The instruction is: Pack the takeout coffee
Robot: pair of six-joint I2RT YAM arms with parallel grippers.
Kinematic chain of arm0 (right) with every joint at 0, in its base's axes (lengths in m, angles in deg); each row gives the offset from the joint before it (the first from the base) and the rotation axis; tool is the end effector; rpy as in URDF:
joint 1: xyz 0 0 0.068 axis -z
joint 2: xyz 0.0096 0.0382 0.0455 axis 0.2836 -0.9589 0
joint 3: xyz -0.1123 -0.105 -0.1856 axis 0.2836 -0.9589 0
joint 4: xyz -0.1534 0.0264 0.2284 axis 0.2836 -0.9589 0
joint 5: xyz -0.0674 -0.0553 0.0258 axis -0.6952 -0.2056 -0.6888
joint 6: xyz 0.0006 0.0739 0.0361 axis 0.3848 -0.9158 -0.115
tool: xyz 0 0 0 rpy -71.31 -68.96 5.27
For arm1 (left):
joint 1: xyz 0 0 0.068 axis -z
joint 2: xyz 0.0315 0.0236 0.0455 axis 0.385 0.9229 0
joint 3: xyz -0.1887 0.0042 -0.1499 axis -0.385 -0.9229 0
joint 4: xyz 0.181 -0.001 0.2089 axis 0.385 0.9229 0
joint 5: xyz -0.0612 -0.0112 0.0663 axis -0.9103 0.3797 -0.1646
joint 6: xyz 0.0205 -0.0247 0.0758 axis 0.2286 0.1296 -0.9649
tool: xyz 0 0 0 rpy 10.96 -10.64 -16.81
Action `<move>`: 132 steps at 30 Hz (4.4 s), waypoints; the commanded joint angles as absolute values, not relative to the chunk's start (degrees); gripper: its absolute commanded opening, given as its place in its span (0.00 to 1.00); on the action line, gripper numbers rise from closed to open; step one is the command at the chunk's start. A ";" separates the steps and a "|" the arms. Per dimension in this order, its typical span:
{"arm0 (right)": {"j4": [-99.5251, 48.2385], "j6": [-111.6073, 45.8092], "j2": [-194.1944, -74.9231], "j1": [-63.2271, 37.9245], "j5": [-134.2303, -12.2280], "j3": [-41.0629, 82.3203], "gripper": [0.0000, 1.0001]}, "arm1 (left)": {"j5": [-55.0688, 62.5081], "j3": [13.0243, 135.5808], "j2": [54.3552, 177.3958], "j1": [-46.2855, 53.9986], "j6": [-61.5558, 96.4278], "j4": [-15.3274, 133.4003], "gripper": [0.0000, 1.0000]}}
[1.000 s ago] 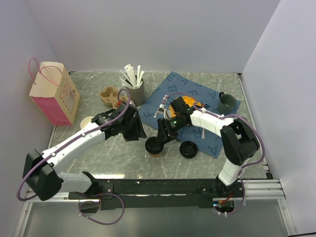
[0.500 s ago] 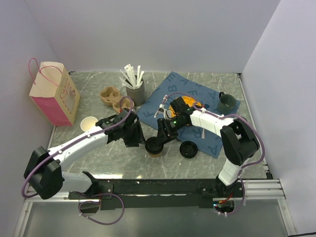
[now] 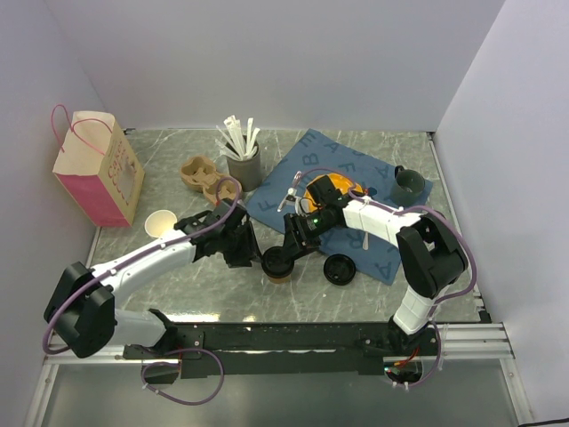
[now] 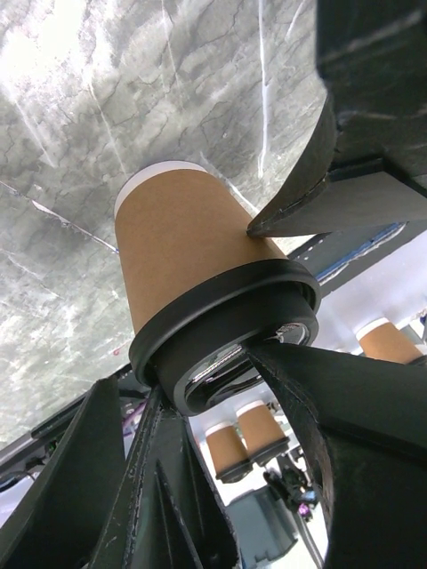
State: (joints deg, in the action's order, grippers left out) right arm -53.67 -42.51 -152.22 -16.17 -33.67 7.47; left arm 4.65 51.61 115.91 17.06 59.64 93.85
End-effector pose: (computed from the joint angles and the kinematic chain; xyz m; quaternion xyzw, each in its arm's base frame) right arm 0.2689 0.2347 0.1248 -0.2123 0.8732 0.4382 0.0189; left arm 0.2236 -0.1976 0.1529 -0.1006 0.9558 -0.2384 0.1398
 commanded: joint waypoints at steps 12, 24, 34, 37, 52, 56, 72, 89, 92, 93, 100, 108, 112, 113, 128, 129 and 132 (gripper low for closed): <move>-55.98 -40.85 -152.71 -16.92 -38.51 9.76 0.56 | 10.31 52.66 114.21 18.05 61.76 101.39 0.54; -65.03 -41.73 -147.44 -17.10 -45.17 19.96 0.85 | 14.42 64.36 112.81 17.79 60.35 107.54 0.70; -71.72 -48.40 -145.85 -27.64 -69.26 25.50 1.00 | 33.60 59.19 93.68 17.61 61.05 111.16 0.97; -73.21 -50.16 -147.08 -30.28 -73.39 27.25 1.00 | 35.09 56.46 88.22 17.61 60.52 110.80 0.97; -76.90 -50.96 -153.75 -38.10 -78.85 32.97 1.00 | 36.76 53.55 80.99 17.61 58.77 113.61 0.97; -77.87 -51.31 -155.17 -38.98 -79.90 33.41 1.00 | 36.42 52.85 79.76 17.61 58.33 113.00 0.97; -81.38 -53.51 -154.03 -40.21 -84.91 32.10 0.85 | 35.98 51.79 78.97 17.61 56.92 111.15 0.97; -94.21 -58.59 -141.56 -38.37 -90.09 27.71 0.72 | 33.95 49.95 81.86 17.61 54.20 103.77 0.97; -97.46 -62.11 -135.50 -36.62 -90.54 23.42 0.72 | 33.51 49.16 82.39 17.61 53.58 102.28 0.97; -98.34 -63.08 -132.17 -35.48 -90.36 22.18 0.72 | 33.08 48.72 82.39 17.61 53.32 102.01 0.97; -102.04 -70.12 -118.44 -28.28 -90.45 6.99 0.72 | 31.67 47.40 83.71 17.61 51.83 99.20 0.97; -97.39 -70.56 -111.31 -21.85 -92.47 -2.53 0.72 | 30.44 47.05 86.35 17.52 50.51 97.18 0.97; -94.05 -71.43 -110.96 -20.79 -91.59 -6.74 0.74 | 30.52 47.31 87.31 17.61 50.07 96.91 0.97; -93.78 -71.78 -110.52 -20.70 -91.68 -7.19 0.78 | 31.22 47.92 87.84 17.52 50.33 97.17 0.97; -105.98 -68.71 -113.06 -19.47 -96.51 7.74 1.00 | 41.07 66.72 92.05 17.52 50.15 104.73 0.97; -106.52 -67.67 -113.50 -19.47 -96.43 10.36 1.00 | 41.68 67.78 92.41 17.52 49.98 105.60 0.97; -106.09 -62.85 -115.52 -19.47 -93.54 16.33 1.00 | 45.11 72.78 94.69 17.44 50.24 108.59 0.97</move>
